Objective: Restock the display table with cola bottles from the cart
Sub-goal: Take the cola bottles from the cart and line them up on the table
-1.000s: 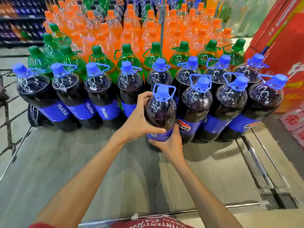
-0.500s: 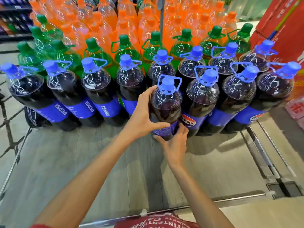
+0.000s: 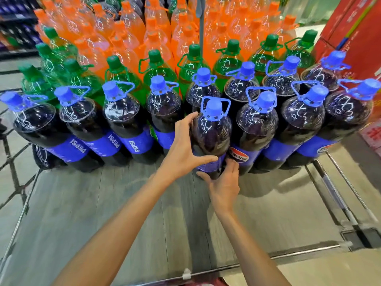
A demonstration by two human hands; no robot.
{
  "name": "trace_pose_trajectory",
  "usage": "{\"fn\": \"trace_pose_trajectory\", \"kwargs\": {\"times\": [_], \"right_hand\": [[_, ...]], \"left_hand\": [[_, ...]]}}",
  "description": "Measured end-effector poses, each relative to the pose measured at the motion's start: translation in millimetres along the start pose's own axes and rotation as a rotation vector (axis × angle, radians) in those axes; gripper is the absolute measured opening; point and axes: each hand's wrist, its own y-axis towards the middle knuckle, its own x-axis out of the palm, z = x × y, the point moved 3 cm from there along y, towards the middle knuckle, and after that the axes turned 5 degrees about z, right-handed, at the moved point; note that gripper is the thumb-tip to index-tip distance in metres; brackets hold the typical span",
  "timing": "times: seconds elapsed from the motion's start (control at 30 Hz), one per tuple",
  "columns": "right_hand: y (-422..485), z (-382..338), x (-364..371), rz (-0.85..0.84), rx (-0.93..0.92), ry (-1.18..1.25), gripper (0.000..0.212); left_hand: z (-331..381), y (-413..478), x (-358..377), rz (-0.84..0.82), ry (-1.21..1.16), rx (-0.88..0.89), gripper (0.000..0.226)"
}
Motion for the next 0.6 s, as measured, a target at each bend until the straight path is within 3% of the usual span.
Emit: {"fn": "trace_pose_trajectory", "kwargs": {"times": [0.3, 0.6], "right_hand": [[-3.0, 3.6, -0.6, -0.044, -0.02, 0.044, 0.096], [2.4, 7.1, -21.1, -0.2, -0.049, 0.037, 0.075]], "left_hand": [[1.3, -3.4, 2.6, 0.026, 0.021, -0.008, 0.12], [-3.8, -10.5, 6.0, 0.06, -0.048, -0.067, 0.116]]}}
